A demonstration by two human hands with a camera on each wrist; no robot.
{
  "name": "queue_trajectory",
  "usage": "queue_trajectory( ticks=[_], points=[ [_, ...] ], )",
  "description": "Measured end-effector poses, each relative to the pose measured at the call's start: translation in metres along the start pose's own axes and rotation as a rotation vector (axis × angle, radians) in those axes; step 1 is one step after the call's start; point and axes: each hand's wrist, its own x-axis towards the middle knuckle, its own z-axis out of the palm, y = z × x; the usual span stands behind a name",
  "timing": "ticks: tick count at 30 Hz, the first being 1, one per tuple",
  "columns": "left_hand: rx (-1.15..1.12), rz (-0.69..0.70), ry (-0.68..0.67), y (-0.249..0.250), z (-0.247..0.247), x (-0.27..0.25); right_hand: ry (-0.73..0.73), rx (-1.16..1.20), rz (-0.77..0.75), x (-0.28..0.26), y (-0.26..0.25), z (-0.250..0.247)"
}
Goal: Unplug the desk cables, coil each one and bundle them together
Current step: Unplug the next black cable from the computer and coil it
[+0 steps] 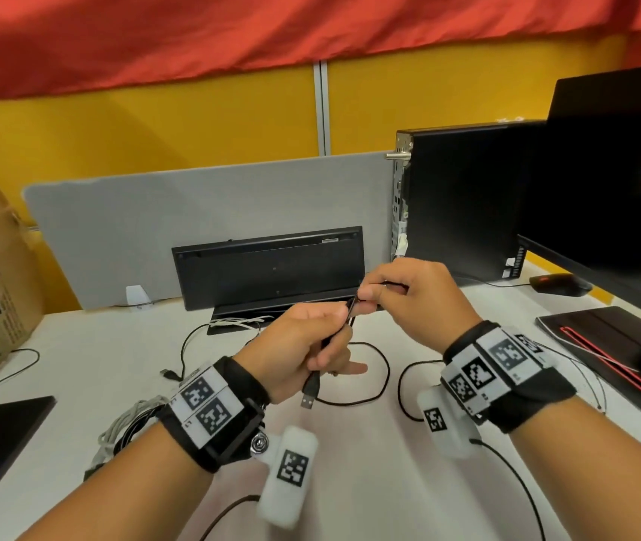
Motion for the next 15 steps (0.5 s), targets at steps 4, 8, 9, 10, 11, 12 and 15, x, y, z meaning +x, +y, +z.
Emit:
queue_trajectory(
  ticks=[4, 8, 9, 10, 11, 12, 15],
  points=[
    [-0.275, 0.025, -0.08, 0.004, -0.002, -0.002, -0.021, 0.009, 0.004, -0.002, 0.006, 0.013],
    [-0.486, 0.095, -0.045, 0.005, -0.003, -0.003, -0.216, -0.144, 0.077, -0.007, 0.007, 0.024],
    [-0.527, 0.117, -0.012, 0.006, -0.003, -0.002, -0.277, -0.188, 0.088, -0.009, 0.006, 0.027],
    [-0.554, 0.144, 0.021, 0.007, -0.005, -0.001, -0.354, -0.229, 0.101, -0.011, 0.006, 0.03],
    [-0.56, 0.179, 0.056, 0.008, -0.007, 0.0, -0.439, -0.264, 0.123, -0.014, 0.005, 0.033],
    [-0.543, 0.22, 0.096, 0.01, -0.009, 0.001, -0.513, -0.282, 0.147, -0.017, 0.003, 0.036],
    [-0.452, 0.315, 0.203, 0.014, -0.016, 0.007, -0.634, -0.258, 0.183, -0.025, -0.001, 0.041]
  ],
)
